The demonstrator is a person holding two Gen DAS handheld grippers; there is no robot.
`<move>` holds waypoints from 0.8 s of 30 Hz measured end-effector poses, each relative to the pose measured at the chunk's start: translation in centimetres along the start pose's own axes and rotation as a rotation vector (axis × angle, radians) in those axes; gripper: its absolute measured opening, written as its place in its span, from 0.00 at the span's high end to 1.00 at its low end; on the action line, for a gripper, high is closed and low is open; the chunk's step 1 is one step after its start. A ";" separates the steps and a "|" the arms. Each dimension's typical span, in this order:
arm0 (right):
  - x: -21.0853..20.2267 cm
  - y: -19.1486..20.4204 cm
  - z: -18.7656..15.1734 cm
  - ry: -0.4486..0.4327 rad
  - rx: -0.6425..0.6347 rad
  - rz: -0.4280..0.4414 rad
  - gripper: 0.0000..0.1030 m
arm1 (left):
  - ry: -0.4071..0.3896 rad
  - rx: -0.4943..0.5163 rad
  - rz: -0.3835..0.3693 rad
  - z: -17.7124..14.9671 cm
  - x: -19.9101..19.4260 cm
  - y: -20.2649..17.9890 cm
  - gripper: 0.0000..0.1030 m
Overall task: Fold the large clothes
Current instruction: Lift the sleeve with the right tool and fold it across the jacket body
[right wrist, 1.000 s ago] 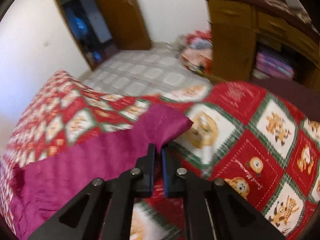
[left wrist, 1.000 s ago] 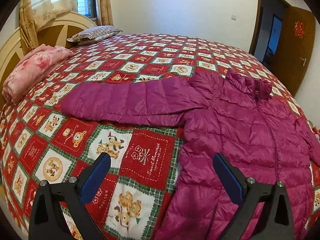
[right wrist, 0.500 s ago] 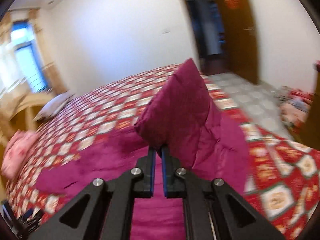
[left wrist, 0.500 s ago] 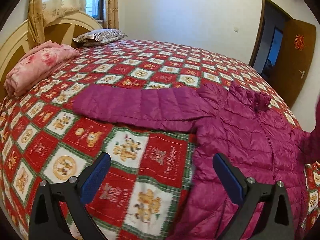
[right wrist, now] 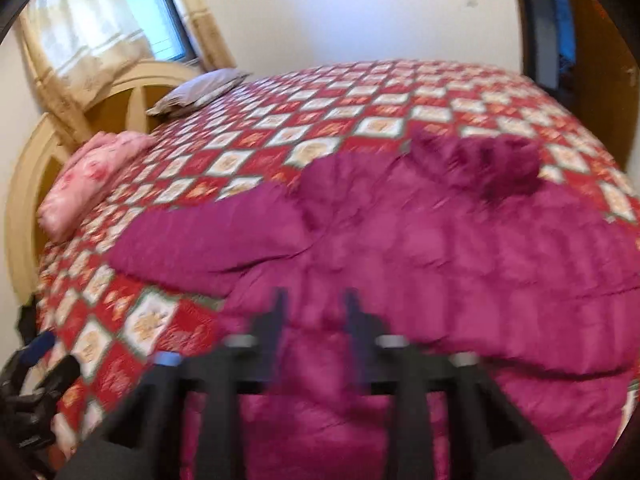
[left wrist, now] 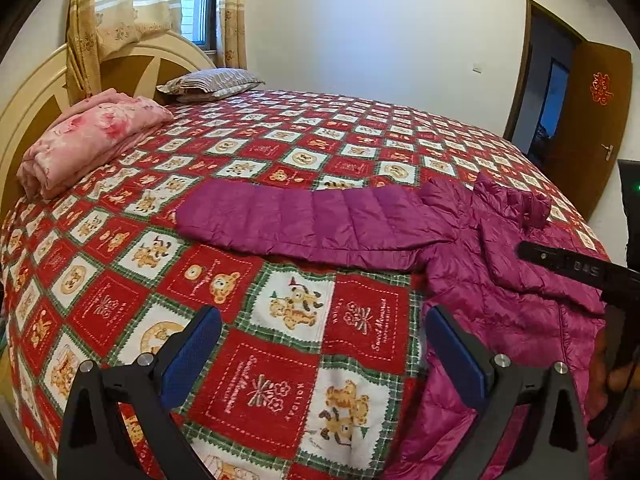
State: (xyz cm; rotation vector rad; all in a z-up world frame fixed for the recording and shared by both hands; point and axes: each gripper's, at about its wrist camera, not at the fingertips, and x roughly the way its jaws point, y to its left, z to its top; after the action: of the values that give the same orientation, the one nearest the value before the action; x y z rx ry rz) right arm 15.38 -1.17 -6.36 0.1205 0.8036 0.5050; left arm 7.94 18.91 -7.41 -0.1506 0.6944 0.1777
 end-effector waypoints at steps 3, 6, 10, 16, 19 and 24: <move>-4.1 -0.7 0.7 -0.133 -0.009 0.016 0.40 | -0.003 0.021 -0.014 0.5 0.5 -1.0 0.01; -7.7 -4.3 1.7 -0.216 0.030 -0.098 0.41 | -0.012 0.061 -0.040 1.4 0.9 -2.8 0.01; -10.3 -12.7 1.5 -0.235 0.173 -0.333 0.62 | -0.047 0.139 -0.064 2.7 1.5 -6.7 0.01; -10.0 -21.9 -1.0 -0.182 0.336 -0.490 0.64 | -0.086 0.285 -0.071 4.4 3.7 -14.3 0.01; -10.0 -25.0 -1.5 -0.177 0.432 -0.491 0.70 | -0.082 0.337 -0.085 5.2 5.5 -18.3 0.01; -7.0 -28.2 -2.1 -0.119 0.526 -0.454 0.76 | -0.053 0.342 -0.073 5.7 9.3 -22.7 0.01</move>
State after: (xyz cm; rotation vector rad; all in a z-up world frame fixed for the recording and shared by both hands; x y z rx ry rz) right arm 20.75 -29.36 -11.41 0.4376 0.8011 -0.1500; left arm 23.34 -1.00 -7.30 0.1559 0.6560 -0.0086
